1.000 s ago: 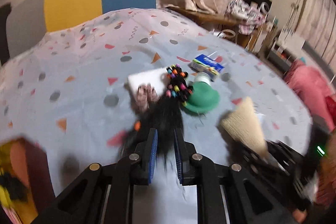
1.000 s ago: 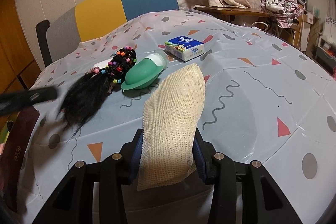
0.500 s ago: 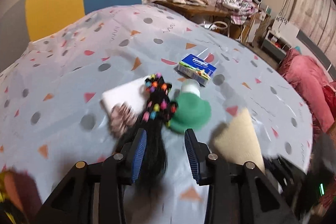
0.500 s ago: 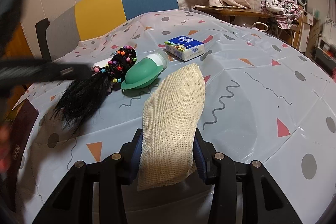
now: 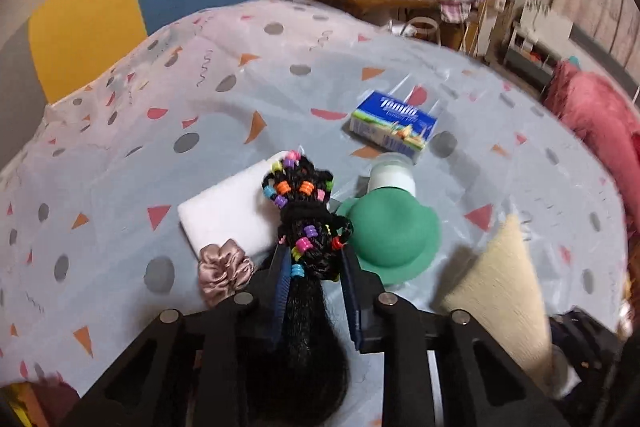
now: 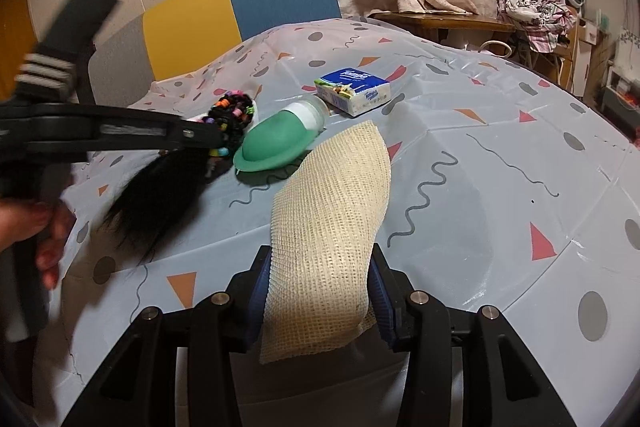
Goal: Organize rigid objects
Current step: 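Grasp the black beaded hair extension with the left tool while the right holds the burlap pad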
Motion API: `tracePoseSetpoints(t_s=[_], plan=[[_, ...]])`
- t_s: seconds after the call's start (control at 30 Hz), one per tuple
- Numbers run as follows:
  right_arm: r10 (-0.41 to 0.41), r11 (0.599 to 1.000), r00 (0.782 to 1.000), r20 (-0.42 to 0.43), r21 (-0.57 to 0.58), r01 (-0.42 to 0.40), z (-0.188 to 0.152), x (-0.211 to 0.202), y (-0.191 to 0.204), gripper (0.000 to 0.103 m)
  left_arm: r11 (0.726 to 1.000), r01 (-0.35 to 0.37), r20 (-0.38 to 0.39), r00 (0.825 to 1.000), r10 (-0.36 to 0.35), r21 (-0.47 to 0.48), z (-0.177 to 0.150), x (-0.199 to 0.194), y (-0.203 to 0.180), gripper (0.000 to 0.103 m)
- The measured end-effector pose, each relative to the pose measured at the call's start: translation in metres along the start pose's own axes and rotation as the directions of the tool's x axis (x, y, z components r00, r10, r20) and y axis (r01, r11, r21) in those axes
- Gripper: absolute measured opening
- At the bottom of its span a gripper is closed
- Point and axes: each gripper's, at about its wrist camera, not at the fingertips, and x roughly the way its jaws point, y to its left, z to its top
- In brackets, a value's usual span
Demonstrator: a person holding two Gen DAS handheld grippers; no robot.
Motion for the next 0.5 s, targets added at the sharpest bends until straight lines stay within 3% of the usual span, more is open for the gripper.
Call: tracePoseSetpoints(t_s=[0.2, 0.23, 0.3, 0.5], plan=[[-0.013, 1.000, 1.000, -0.003, -0.011, 0.013, 0.000, 0.001, 0.002, 0.047, 0.990, 0.082, 0.072, 0.995, -0.074, -0.115, -0.020, -0.050, 0.018, 0.019], [-0.015, 1.000, 1.000, -0.003, -0.012, 0.015, 0.000, 0.001, 0.002, 0.047, 0.987, 0.095, 0.086, 0.993, -0.084, -0.130, -0.025, -0.059, 0.021, 0.012], [-0.021, 1.000, 1.000, -0.004, -0.017, 0.021, 0.000, 0.001, 0.003, 0.047, 0.980, 0.116, 0.110, 0.989, -0.099, -0.160, -0.039, -0.079, 0.030, 0.011], [-0.037, 0.999, 0.999, -0.008, -0.030, 0.037, 0.000, 0.000, 0.005, 0.047, 0.968, 0.150, 0.107, 0.986, -0.131, -0.199, -0.084, -0.109, 0.045, 0.011]])
